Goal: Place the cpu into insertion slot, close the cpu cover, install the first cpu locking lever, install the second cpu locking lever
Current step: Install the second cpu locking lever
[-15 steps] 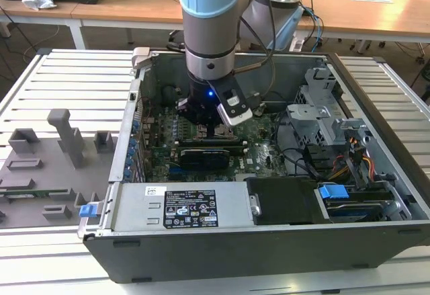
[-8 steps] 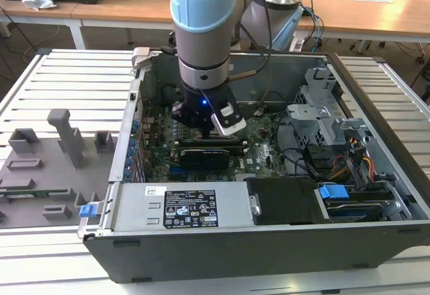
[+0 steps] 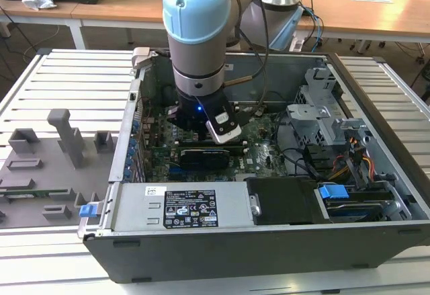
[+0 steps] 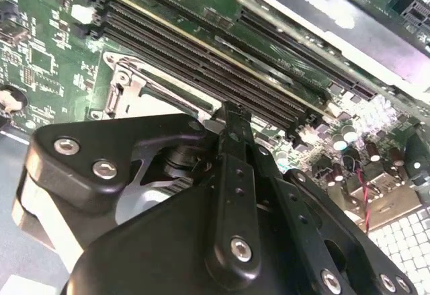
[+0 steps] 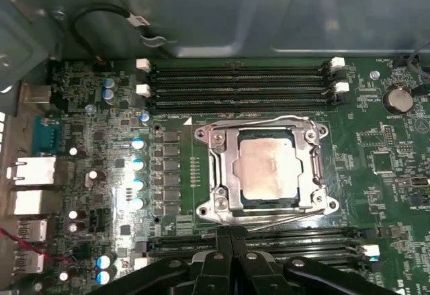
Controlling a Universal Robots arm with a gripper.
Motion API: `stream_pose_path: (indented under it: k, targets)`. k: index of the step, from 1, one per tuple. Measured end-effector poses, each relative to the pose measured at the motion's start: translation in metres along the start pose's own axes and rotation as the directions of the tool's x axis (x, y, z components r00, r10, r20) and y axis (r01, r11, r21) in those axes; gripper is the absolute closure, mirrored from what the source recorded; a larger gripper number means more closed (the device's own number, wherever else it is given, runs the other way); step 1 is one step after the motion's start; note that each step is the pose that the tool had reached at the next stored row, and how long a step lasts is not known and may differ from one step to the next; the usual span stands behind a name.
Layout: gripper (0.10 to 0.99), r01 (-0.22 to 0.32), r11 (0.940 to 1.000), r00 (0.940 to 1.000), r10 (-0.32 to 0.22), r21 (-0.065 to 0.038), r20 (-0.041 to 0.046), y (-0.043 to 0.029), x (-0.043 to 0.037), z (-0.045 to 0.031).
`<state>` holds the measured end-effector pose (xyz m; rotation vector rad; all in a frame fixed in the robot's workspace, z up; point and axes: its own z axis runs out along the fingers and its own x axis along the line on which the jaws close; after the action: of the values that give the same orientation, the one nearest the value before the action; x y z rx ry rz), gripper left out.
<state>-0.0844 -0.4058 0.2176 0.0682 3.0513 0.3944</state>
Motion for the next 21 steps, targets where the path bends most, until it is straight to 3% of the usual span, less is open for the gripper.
stream_pose_path:
  k: [1,4,7,12,21]
  targets:
    - [0.98,-0.001,0.9998,1.0,0.001,-0.02,-0.0008,-0.0008,0.0026,0.0005]
    - [0.98,-0.003,0.9992,1.0,0.003,-0.04,-0.0016,-0.0015,0.0059,0.0024]
    - [0.98,-0.004,0.9986,1.0,0.004,-0.052,-0.0019,-0.0024,0.0086,0.0056]
    - [0.98,-0.005,0.9978,1.0,0.005,-0.066,-0.0026,-0.0053,0.0108,0.0157]
    - [0.98,-0.005,0.9977,1.0,0.005,-0.067,-0.0032,-0.0063,0.012,0.0238]
